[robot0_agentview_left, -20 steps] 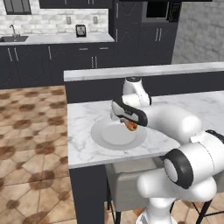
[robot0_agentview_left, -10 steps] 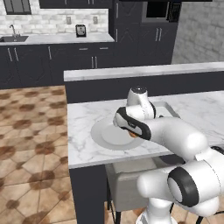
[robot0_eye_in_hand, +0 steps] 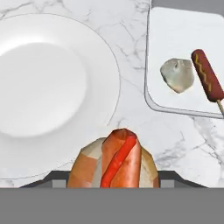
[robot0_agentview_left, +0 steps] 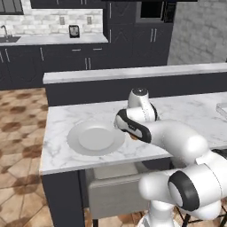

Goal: Place one cooked food and one vegetable from the large plate to each tupperware container.

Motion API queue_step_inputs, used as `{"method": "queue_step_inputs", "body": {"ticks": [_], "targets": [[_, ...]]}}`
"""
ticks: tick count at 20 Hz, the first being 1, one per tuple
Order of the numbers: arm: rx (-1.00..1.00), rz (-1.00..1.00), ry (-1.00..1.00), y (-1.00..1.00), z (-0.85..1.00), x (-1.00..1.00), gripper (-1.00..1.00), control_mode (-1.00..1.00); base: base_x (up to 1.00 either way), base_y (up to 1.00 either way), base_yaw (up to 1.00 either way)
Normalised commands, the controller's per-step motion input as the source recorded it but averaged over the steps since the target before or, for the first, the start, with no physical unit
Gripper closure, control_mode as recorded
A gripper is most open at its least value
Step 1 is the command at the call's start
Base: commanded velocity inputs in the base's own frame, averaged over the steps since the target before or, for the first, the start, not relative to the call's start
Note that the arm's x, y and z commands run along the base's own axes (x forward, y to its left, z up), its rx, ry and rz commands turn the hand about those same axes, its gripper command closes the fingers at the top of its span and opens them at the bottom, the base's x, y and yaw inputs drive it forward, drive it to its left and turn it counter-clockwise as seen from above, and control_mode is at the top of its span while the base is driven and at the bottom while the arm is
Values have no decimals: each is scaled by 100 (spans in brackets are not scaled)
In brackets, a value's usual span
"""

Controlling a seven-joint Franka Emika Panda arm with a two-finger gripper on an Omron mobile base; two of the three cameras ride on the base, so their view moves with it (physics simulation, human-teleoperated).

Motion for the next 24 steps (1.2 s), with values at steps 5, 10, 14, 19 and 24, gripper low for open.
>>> {"method": "queue_step_inputs", "body": {"ticks": [5,10,14,19,24], "targets": [[0,0,0,0,0,0,100,100,0,-100,0],[0,0,0,0,0,0,100,100,5,-100,0],[0,0,0,0,0,0,100,100,19,-100,0],[0,0,0,0,0,0,100,100,21,-100,0],[0,0,0,0,0,0,100,100,13,-94,-14]]}}
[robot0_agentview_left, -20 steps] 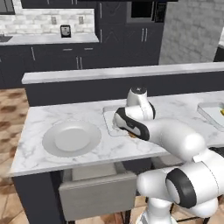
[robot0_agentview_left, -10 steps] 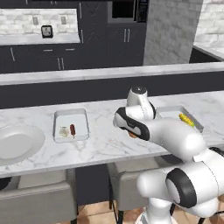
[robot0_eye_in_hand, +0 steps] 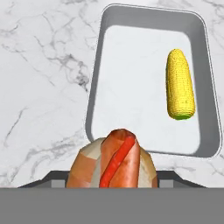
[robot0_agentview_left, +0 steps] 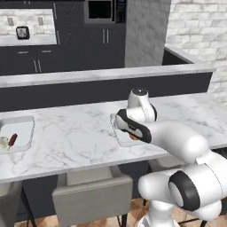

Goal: Place one cooked food and one vegetable from the large plate to each tupperware container.

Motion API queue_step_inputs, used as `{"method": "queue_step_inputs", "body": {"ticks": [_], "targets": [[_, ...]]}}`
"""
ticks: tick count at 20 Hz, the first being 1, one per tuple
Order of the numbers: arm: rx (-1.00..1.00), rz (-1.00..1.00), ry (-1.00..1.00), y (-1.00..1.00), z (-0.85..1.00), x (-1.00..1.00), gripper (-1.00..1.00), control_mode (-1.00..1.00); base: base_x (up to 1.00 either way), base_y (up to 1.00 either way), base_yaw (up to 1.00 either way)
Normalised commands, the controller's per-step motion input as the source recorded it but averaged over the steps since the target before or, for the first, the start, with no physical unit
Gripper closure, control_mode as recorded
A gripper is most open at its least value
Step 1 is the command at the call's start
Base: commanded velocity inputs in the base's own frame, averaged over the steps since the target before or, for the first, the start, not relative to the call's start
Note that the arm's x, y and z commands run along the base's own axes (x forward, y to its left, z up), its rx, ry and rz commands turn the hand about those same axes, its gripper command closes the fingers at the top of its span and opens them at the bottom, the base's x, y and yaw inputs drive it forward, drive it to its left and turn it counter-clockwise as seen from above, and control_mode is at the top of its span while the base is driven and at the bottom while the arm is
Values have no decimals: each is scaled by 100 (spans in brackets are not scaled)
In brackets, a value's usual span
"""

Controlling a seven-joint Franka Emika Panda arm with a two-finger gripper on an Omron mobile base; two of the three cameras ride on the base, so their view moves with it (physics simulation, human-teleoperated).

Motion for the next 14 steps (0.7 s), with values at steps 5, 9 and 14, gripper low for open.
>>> {"method": "queue_step_inputs", "body": {"ticks": [5,9,14], "targets": [[0,0,0,0,0,0,100,100,14,-12,-20],[0,0,0,0,0,0,100,100,30,45,-9],[0,0,0,2,0,12,100,-100,49,0,0]]}}
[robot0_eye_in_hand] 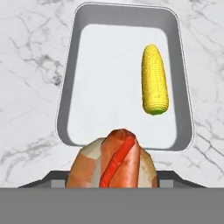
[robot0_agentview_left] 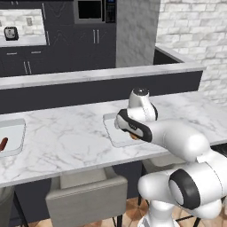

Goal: Place one cooked food and one vegetable from the large plate to each tupperware container.

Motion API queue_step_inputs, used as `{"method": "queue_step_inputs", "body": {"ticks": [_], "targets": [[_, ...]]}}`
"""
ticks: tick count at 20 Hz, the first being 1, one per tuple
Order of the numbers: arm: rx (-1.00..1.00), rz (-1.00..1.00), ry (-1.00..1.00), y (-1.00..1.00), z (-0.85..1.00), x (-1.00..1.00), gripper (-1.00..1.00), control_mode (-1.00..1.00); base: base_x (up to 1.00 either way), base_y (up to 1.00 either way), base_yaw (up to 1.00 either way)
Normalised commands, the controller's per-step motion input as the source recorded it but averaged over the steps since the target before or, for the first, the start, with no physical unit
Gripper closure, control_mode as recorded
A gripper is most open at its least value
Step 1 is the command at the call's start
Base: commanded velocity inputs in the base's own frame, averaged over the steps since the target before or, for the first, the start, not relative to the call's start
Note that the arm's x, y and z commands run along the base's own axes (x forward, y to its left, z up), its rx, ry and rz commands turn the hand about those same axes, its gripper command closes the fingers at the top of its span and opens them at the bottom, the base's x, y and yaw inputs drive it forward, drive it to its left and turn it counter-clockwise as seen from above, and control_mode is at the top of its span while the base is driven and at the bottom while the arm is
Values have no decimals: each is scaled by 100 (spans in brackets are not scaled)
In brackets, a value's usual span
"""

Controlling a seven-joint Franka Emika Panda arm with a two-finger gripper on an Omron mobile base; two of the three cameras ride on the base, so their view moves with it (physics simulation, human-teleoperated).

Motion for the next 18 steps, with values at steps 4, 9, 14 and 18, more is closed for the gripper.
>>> {"method": "queue_step_inputs", "body": {"ticks": [4,9,14,18], "targets": [[0,0,2,31,0,82,100,-100,0,0,0],[-2,-1,16,12,-25,97,100,-100,0,0,0],[-14,-8,31,-6,-34,100,100,-100,0,0,0],[-2,-4,18,1,-47,90,100,-100,0,0,0]]}}
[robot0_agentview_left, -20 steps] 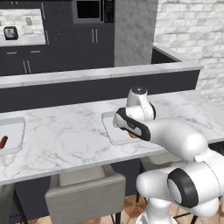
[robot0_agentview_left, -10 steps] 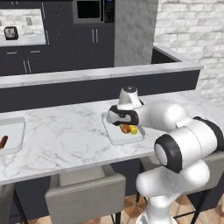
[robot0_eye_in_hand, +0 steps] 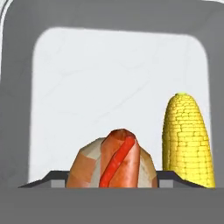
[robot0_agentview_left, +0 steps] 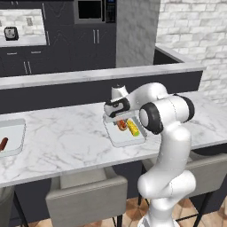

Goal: Place one cooked food and one vegetable from the large plate to each tupperware container.

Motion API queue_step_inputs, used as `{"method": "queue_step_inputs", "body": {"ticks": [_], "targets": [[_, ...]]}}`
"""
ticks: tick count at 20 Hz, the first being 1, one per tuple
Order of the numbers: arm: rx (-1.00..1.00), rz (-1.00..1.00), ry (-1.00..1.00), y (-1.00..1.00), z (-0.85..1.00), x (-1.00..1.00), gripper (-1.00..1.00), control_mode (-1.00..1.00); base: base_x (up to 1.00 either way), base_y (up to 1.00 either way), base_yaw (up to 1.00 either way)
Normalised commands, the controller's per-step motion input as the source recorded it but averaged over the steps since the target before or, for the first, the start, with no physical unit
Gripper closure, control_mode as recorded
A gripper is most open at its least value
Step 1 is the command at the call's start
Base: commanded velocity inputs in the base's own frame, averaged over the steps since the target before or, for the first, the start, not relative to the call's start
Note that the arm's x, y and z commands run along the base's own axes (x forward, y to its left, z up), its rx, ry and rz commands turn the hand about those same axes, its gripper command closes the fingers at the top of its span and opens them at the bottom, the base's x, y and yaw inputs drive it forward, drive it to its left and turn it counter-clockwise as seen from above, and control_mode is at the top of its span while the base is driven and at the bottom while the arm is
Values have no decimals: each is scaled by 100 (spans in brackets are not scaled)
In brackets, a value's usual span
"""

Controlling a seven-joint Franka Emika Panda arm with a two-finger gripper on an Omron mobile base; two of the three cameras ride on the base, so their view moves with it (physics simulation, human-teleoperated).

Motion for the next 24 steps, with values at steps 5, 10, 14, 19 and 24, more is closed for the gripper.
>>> {"method": "queue_step_inputs", "body": {"ticks": [5,10,14,19,24], "targets": [[7,0,-4,0,-25,23,100,-100,0,0,0],[13,0,-13,-14,-49,2,100,-100,0,0,0],[14,0,-9,-7,-52,0,100,-100,0,0,0],[2,0,-1,2,-7,0,-100,-100,0,0,0],[-7,0,4,4,14,-3,-100,-100,0,0,0]]}}
